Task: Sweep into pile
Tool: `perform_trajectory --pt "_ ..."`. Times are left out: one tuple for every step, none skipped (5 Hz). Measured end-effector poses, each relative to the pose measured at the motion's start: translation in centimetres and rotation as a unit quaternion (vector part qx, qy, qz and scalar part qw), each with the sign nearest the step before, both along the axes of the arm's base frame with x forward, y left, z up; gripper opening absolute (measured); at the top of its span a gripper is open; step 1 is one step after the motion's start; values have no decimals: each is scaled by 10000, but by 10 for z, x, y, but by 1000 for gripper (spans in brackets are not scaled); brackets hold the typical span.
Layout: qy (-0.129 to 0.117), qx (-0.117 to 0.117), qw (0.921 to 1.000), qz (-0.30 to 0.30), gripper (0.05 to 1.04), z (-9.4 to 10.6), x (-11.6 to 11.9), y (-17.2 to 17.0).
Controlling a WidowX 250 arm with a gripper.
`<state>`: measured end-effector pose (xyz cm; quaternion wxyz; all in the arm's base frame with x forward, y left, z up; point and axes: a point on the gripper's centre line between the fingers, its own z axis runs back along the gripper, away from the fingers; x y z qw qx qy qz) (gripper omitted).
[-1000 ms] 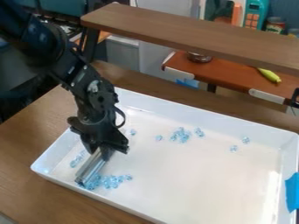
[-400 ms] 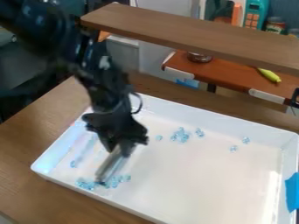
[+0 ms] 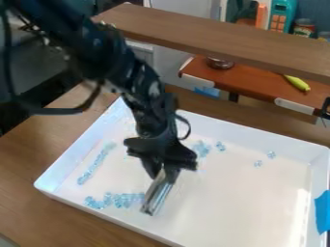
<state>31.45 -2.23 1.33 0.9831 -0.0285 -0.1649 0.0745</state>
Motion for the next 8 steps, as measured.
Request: perform_trajectory --pt "-1 207 9998 -42 334 -16 3 7" --pt "13 277 9996 68 334 -17 3 27" --pt "95 339 9994 31 334 -12 -6 52" --pt "-164 886 9957 -224 334 3 -13 81" --pt "-259 1254 9912 -333 334 5 -19 103" --pt "-443 956 9938 -359 334 19 -19 91" --pt "-225 358 9987 -285 334 25 -12 45" --pt "-197 82 9998 -55 334 42 17 6"
